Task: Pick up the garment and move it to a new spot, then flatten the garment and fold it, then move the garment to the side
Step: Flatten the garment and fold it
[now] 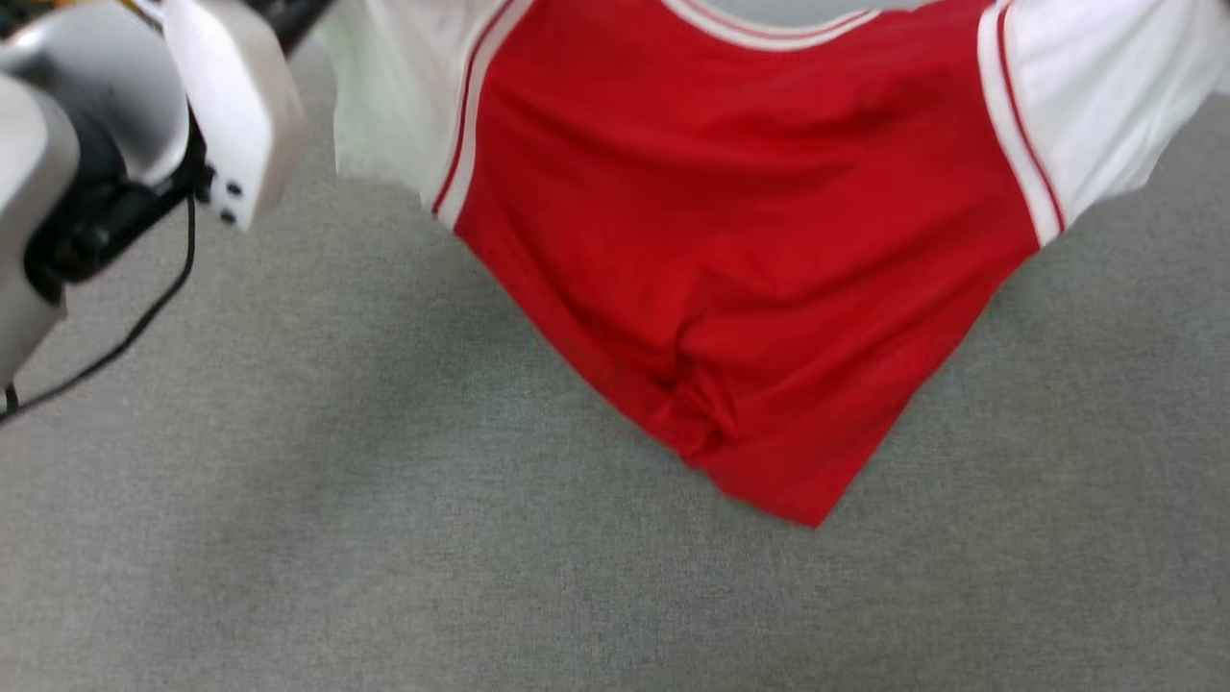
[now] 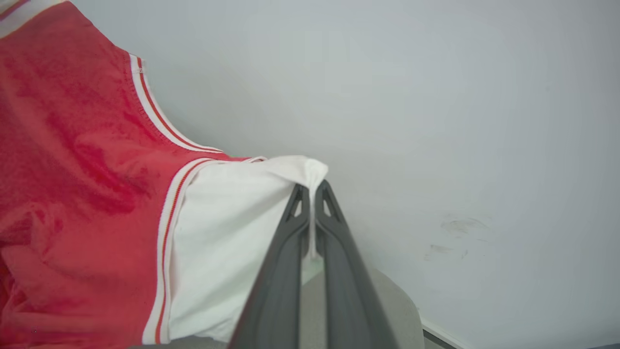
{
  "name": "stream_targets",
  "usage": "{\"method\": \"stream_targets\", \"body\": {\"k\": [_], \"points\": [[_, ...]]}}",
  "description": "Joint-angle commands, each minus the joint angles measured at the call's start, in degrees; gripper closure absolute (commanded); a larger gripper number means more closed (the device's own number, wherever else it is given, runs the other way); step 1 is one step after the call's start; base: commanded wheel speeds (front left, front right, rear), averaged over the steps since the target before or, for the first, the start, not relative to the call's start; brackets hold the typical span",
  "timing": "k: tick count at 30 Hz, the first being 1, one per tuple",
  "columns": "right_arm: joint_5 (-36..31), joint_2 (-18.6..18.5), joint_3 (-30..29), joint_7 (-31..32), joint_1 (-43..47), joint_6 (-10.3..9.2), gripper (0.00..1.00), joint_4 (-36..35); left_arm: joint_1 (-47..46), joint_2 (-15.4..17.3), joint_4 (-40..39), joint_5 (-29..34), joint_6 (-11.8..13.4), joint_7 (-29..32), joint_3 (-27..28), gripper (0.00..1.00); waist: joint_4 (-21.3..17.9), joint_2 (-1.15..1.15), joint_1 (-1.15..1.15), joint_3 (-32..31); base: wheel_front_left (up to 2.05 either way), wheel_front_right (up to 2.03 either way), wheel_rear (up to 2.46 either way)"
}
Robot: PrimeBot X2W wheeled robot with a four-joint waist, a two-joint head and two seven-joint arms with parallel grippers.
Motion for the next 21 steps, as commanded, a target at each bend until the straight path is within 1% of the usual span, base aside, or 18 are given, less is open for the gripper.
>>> {"method": "stream_targets", "body": {"k": [1,4,7,9,10,11,14,21], "points": [[-1.7,1.2,-0.7,0.9,-3.5,-0.06,1.0,-0.2,-2.9,-1.6,1.4,1.1,-0.1,-1.1,1.0,1.0,0.2,0.0,0.01,1.9,0.0,0.0,0.0],[-4.3,2.5,-0.6,1.9,-9.1,-0.06,1.0,0.8,-7.2,-3.9,4.0,2.8,-0.2,-2.6,2.2,1.0,0.3,0.0,0.01,4.7,0.0,0.0,0.0],[-7.0,4.3,-0.2,2.4,-16.0,-0.06,1.0,3.4,-12.0,-6.2,7.0,4.4,-0.3,-4.3,3.7,1.0,0.3,0.0,0.01,7.9,0.0,0.0,0.0],[-9.1,5.8,-0.2,1.7,-20.6,-0.06,1.0,5.9,-15.0,-7.4,9.3,5.5,-0.5,-5.5,4.4,1.0,0.2,0.0,0.01,10.0,0.0,0.0,0.0],[-9.1,5.8,-0.2,1.7,-20.6,-0.06,1.0,5.9,-15.0,-7.4,9.3,5.5,-0.5,-5.5,4.4,1.0,0.2,0.0,0.01,10.0,0.0,0.0,0.0],[-10.0,6.4,0.1,1.7,-22.9,-0.06,1.0,7.1,-16.8,-7.9,10.4,6.0,-0.6,-5.9,4.9,1.0,0.2,0.0,0.01,11.2,0.0,0.0,0.0],[-12.6,7.9,0.5,0.3,-29.9,-0.07,1.0,10.7,-21.4,-9.6,13.9,7.6,-1.1,-7.8,5.8,1.0,0.2,0.0,0.01,14.1,0.0,0.0,0.0],[-18.2,11.1,2.2,-3.8,-45.9,-0.07,1.0,18.4,-32.4,-12.2,21.2,10.0,-2.3,-12.2,7.9,1.0,0.0,0.0,0.01,18.9,0.0,0.0,0.0]]}}
